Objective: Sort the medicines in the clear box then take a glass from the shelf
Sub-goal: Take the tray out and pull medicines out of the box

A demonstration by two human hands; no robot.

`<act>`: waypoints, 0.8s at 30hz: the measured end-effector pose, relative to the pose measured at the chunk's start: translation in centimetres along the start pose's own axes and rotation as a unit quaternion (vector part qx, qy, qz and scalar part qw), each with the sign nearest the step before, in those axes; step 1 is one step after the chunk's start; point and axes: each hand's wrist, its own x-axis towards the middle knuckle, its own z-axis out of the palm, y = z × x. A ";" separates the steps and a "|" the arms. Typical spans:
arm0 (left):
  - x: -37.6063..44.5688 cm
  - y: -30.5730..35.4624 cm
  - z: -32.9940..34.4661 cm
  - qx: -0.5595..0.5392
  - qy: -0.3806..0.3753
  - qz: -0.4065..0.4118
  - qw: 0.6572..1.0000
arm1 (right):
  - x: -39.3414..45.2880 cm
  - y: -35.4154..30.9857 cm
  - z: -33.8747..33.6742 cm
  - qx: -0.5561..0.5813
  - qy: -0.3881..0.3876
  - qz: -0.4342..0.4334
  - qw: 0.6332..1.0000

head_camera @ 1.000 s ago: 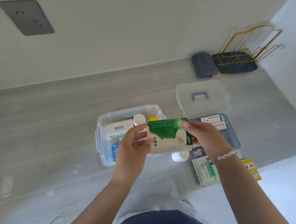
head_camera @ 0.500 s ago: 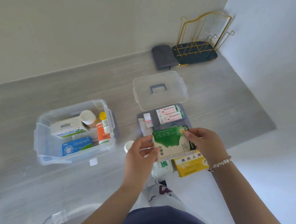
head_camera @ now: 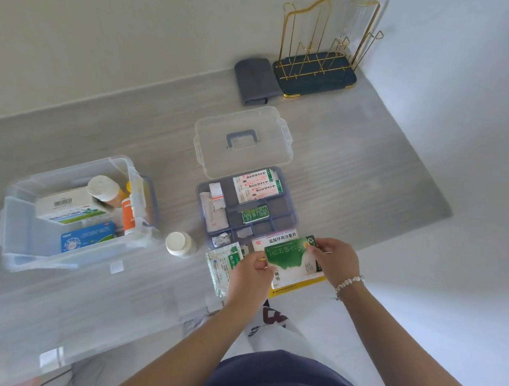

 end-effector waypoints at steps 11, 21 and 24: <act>0.3 -0.2 0.2 0.027 0.029 -0.028 0.999 | 0.7 0.3 0.9 -0.042 0.009 -0.018 0.999; -0.2 0.8 -3.1 -0.028 0.065 0.021 0.997 | -0.8 -2.8 1.2 -0.021 0.025 -0.125 0.992; -0.6 1.4 -5.8 -0.057 0.092 0.068 0.992 | -2.0 -5.8 2.2 0.005 0.009 -0.157 0.988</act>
